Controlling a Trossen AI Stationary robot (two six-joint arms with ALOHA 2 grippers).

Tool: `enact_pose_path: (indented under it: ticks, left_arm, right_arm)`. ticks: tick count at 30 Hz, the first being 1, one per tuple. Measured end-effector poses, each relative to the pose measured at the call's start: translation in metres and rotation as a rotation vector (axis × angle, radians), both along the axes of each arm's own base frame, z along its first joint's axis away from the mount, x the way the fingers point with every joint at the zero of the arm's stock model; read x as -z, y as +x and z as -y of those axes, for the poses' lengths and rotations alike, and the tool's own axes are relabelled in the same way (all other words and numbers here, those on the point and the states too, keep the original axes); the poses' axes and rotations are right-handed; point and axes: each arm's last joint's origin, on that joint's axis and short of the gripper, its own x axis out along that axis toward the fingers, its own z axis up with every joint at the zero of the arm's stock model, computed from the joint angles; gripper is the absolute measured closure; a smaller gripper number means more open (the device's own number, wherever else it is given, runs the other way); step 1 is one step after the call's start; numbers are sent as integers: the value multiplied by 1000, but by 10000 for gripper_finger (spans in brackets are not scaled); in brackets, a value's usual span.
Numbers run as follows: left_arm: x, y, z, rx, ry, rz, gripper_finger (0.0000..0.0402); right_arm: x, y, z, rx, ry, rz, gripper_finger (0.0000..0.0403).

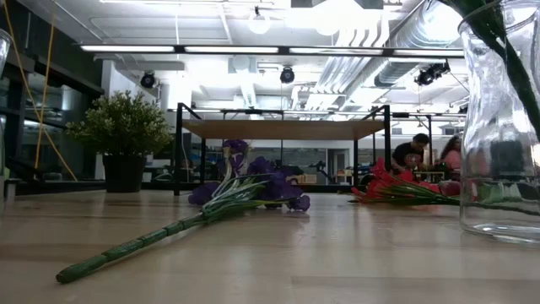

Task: Pick and place flowers into a vace then onto a shelf
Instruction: Put the light orange flower into the right transparent vase

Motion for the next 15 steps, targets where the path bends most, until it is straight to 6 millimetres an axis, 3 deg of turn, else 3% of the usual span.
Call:
enact_pose_path:
  ticks: [15]
  left_arm:
    - [1,1,0,0,15,0,291]
  right_arm:
    - [-2,-2,2,-2,-59,-25,403]
